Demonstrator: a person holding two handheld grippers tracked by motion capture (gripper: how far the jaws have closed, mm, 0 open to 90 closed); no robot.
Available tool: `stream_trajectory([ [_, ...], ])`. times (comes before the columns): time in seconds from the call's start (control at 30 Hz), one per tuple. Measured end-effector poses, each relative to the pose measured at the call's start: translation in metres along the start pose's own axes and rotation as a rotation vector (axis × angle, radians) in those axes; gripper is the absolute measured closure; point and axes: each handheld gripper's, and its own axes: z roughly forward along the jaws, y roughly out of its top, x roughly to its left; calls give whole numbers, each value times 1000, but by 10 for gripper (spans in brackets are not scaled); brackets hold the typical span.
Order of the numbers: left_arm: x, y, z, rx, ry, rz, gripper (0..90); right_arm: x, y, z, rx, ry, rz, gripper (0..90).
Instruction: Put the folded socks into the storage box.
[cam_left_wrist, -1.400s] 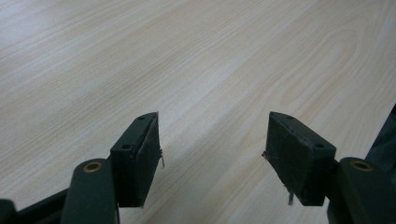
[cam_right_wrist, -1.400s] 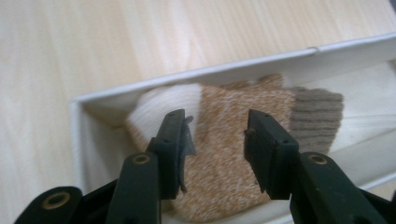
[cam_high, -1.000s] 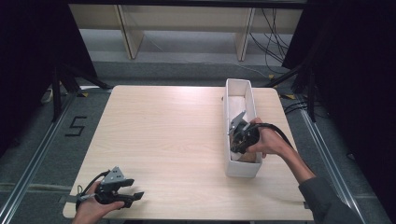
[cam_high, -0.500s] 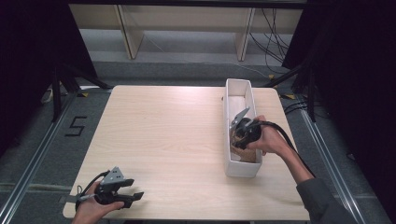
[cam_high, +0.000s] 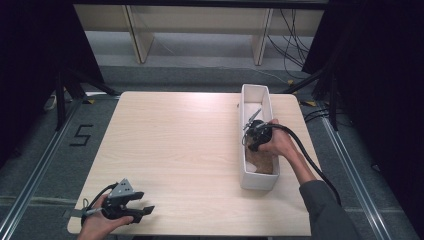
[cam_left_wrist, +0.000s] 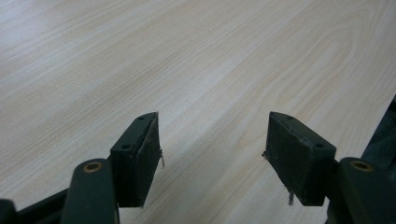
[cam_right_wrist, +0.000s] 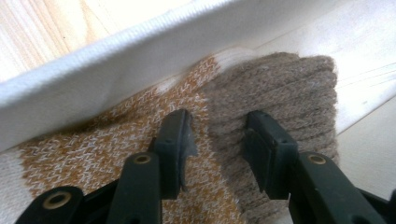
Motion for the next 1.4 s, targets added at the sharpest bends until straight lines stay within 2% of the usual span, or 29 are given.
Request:
stream_trajectory([
  [0.1, 1, 0, -1, -16, -1, -4, 348, -1, -2, -4, -16, 0, 9, 574],
  [0.13, 3, 0, -1, -11, 6, 4, 348, -4, -4, -12, -52, -3, 46, 544],
  [0.17, 3, 0, -1, -11, 6, 4, 348, -4, -4, -12, -52, -3, 46, 544],
  [0.23, 3, 0, -1, -10, 3, -8, 348, -7, -10, -30, -115, -17, 89, 520],
  [0.27, 4, 0, -2, 3, 14, 2, 348, -7, -12, -38, -162, 13, 134, 498],
  [0.3, 4, 0, -2, -5, 12, -3, 348, -7, -12, -38, -162, 13, 134, 498],
  [0.33, 4, 0, -2, -6, 7, -1, 347, -6, -15, -44, -223, 16, 189, 483],
  [0.37, 3, 1, -2, -11, 10, -3, 348, -6, -19, -51, -282, 1, 209, 483],
  [0.4, 3, 1, -2, -7, 8, 4, 347, 1, -25, -59, -324, 11, 251, 462],
  [0.5, 2, 0, -2, -5, 9, 4, 347, 8, -30, -65, -349, -14, 262, 429],
  [0.53, 2, 0, -2, -7, 6, 2, 347, 11, -33, -68, -367, -7, 271, 420],
  [0.57, 2, 0, -2, -8, 11, 1, 347, 17, -37, -75, -390, 16, 307, 396],
  [0.67, 2, 0, -1, -17, 12, -11, 346, 21, -40, -79, -425, 12, 314, 374],
  [0.7, 4, 0, -1, -3, 25, 3, 346, 26, -44, -80, -470, 9, 343, 360],
  [0.73, 3, 0, -1, -7, 17, -4, 346, 26, -44, -80, -470, 9, 343, 353],
  [0.77, 4, -1, -1, -8, 17, -6, 345, 31, -48, -86, -456, 36, 384, 337],
  [0.87, 3, -1, 0, -9, 16, -14, 344, 34, -52, -87, -474, 34, 389, 317],
  [0.9, 3, -1, 0, -9, 18, -13, 344, 38, -55, -88, -497, 37, 401, 314],
  [0.93, 4, -1, 1, -9, 16, -10, 342, 44, -62, -89, -537, 53, 442, 306],
  [0.97, 5, 0, 0, 2, 16, -2, 341, 43, -63, -88, -546, 46, 420, 299],
  [1.0, 5, -1, 0, -2, 18, -5, 340, 47, -65, -89, -531, 65, 436, 292],
  [1.07, 4, 0, 0, -12, 19, -17, 335, 49, -71, -91, -545, 54, 451, 284],
  [1.1, 5, 0, -1, 0, 28, -6, 335, 49, -71, -91, -545, 54, 451, 284],
  [1.13, 6, 0, -1, -6, 27, -11, 331, 53, -76, -91, -531, 77, 469, 269],
  [1.17, 6, 0, -1, -6, 27, -11, 325, 53, -78, -90, -543, 72, 453, 269],
  [1.2, 6, 0, 0, -5, 30, -17, 315, 55, -81, -90, -546, 74, 474, 268],
  [1.3, 6, 0, -1, -4, 28, -15, 313, 58, -89, -91, -535, 75, 490, 263],
  [1.33, 6, 0, 0, -7, 33, -13, 308, 59, -91, -90, -548, 80, 500, 257],
  [1.4, 6, 0, 0, -4, 34, -13, 302, 60, -96, -90, -551, 67, 496, 256],
])
